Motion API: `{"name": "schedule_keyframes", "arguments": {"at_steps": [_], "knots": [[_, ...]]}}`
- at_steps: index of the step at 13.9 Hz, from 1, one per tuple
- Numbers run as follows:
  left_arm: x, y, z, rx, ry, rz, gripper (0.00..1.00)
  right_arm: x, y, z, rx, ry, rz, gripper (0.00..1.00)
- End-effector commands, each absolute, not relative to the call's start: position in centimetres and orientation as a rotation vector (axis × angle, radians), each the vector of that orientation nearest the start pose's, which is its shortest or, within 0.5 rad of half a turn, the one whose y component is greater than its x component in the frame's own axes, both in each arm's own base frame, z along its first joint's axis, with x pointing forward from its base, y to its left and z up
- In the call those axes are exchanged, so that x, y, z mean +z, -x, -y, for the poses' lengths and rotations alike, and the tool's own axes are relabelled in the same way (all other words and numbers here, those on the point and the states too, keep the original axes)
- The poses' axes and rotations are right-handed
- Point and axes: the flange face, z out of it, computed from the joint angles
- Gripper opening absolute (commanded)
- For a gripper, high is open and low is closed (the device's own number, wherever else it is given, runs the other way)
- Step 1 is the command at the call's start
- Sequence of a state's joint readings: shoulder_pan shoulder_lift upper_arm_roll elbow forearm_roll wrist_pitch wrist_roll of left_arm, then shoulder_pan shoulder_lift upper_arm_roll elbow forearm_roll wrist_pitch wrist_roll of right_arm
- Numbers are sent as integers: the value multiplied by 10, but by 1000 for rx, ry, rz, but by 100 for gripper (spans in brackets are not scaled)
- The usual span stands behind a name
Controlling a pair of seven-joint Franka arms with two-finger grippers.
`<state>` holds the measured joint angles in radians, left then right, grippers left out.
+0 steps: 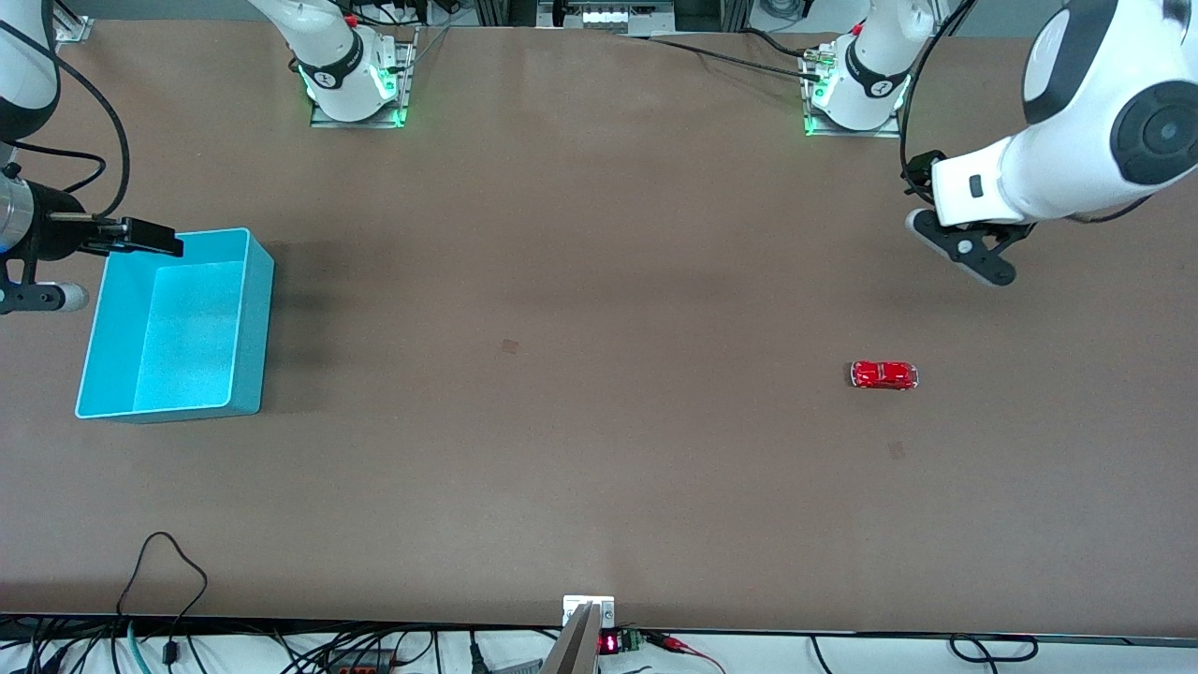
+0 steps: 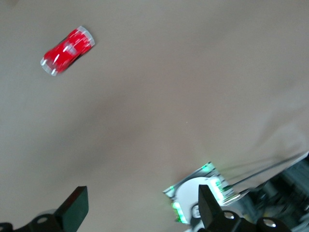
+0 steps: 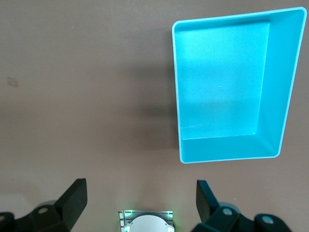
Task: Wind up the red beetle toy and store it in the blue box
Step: 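Move the left gripper over the red beetle car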
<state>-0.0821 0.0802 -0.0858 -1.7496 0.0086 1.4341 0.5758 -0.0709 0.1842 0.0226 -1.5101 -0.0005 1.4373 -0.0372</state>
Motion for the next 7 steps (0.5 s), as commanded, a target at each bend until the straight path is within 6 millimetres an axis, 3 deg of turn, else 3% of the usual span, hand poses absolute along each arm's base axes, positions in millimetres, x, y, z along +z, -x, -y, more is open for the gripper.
{"name": "schedule_keyframes", "arguments": {"at_steps": [1, 4, 7], "knots": [[449, -559, 83, 586, 2825, -1571, 100, 543, -584, 26, 411, 3092, 1, 100], [395, -572, 77, 518, 2638, -1869, 100, 540, -584, 27, 421, 3090, -2, 100], [337, -572, 55, 280, 2417, -2085, 100, 540, -584, 27, 421, 3090, 3, 100]]}}
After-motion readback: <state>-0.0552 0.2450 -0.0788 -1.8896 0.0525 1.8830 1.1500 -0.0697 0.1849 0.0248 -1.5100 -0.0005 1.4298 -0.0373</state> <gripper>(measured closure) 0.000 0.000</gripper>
